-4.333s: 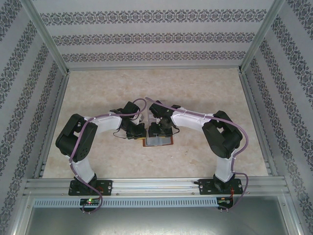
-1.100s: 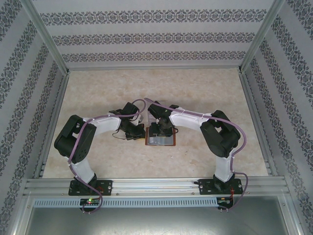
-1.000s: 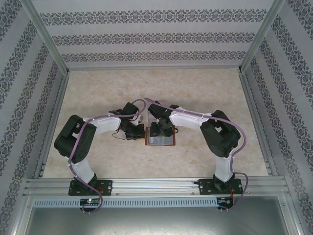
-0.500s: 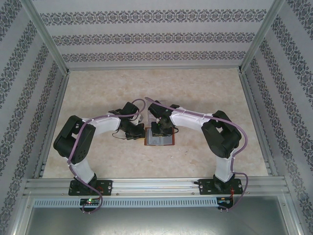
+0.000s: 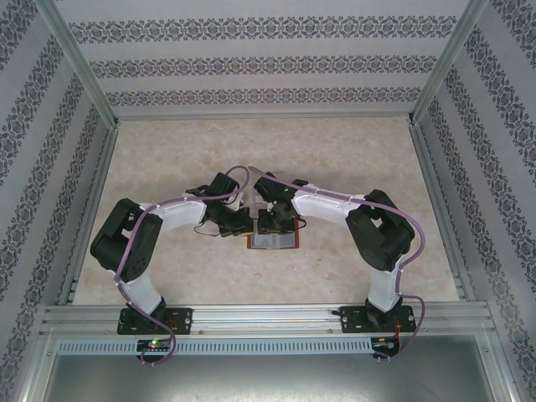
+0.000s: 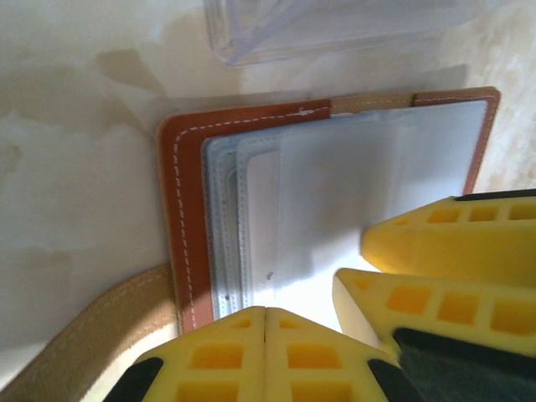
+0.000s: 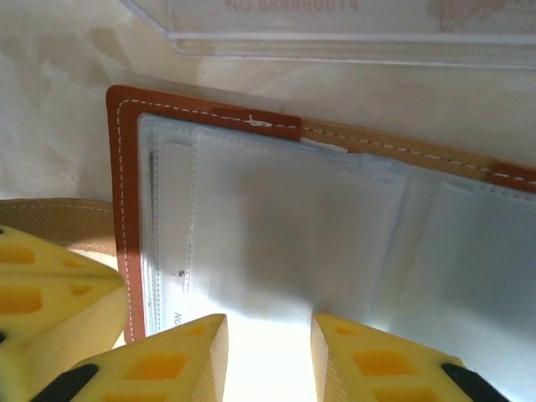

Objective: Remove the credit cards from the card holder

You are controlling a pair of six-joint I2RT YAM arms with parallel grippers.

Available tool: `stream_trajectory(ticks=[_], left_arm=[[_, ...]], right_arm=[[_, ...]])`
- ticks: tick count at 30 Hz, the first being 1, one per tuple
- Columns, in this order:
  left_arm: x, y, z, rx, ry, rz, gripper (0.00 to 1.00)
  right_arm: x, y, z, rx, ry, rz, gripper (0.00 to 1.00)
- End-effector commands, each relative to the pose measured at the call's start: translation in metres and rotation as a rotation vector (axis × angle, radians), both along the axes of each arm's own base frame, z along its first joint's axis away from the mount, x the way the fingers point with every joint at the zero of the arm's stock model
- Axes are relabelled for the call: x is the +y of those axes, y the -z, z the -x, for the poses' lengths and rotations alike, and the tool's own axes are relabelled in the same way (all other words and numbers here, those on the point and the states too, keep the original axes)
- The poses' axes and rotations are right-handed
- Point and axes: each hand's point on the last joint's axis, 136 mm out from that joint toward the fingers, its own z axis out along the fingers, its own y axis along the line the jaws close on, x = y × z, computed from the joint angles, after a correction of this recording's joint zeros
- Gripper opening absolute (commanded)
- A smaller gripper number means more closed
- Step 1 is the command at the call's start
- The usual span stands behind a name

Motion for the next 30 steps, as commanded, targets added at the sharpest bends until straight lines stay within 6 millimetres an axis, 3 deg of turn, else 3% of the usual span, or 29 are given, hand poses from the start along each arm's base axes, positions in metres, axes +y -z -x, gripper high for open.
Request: stream_trajectory(ticks=[1,7,16,20,30], left_arm=[[-0.005,0.011,0.001,0.012,0.014,-0.003,0.04],[0.005,0.025,0.005,0.030,0.024,-0.068,0.04],[0.005,0.026,0.007,0.031,0.029,-0.067,0.05],[0.007,0.023,0.007,0.019,0.031,-0.071,0.04],[0.006,0.028,0.021,0.045,0.009,-0.026,0.02]], right_arm=[[-0.011,-0.001,0.004,-0.001,0.003,0.051,0.39],[-0.016,-0.002,0.003,-0.005,0.005,0.074,0.56],[-0.018,-0.003,0.003,-0.008,0.003,0.095,0.76],[-0.020,-0.004,0.002,-0.013,0.020,0.107,0.73],[0.001,-0.032,0.000,-0.034,0.047,-0.029,0.47]])
